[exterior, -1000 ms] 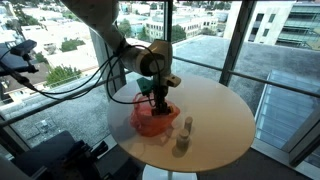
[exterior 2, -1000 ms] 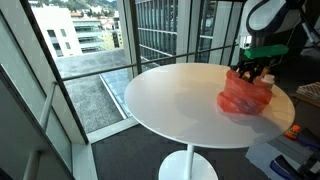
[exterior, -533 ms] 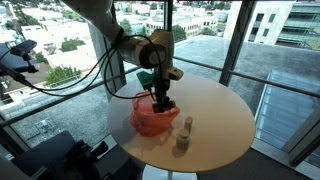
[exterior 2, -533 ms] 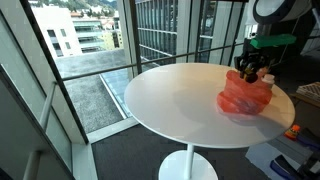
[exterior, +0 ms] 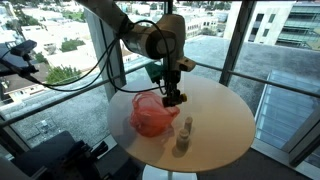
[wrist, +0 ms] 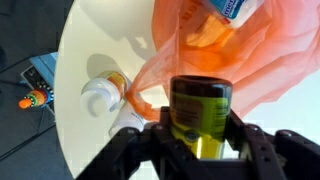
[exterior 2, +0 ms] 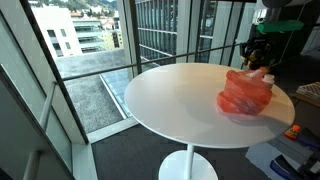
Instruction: Pick up the brown medicine bottle with a yellow lid and put it on the table
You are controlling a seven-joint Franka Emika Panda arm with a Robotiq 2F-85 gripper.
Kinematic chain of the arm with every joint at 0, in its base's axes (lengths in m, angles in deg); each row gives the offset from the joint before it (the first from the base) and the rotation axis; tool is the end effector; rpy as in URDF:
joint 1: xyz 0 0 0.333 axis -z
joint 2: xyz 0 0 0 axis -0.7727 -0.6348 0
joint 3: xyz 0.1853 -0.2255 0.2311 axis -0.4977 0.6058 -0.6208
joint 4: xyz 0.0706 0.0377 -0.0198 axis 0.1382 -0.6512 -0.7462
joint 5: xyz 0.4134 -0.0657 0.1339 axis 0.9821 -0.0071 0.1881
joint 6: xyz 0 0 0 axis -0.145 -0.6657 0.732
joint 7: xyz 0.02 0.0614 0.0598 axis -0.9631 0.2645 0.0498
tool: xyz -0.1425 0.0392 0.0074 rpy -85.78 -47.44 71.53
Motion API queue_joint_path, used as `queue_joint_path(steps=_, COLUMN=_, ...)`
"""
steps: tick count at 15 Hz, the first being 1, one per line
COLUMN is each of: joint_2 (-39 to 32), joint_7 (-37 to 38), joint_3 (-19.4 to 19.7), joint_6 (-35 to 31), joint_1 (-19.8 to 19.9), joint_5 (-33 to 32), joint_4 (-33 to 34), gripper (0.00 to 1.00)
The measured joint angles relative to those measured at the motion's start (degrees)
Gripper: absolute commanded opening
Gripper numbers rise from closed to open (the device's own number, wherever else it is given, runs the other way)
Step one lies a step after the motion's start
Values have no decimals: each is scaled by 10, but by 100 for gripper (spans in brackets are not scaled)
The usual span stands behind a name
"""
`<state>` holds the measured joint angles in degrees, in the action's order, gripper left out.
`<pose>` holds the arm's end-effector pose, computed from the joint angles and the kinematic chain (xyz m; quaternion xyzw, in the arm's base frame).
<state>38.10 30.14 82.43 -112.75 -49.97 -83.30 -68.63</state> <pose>0.6056 -0.1166 0.2835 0.9520 -0.3048 -0.0088 0.0282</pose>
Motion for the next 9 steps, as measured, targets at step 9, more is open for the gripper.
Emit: queue_joint_path(steps=9, joint_2=-17, joint_7=1, joint_3=20, joint_6=7, joint_1=35, joint_5=-17, joint_4=48, gripper=28)
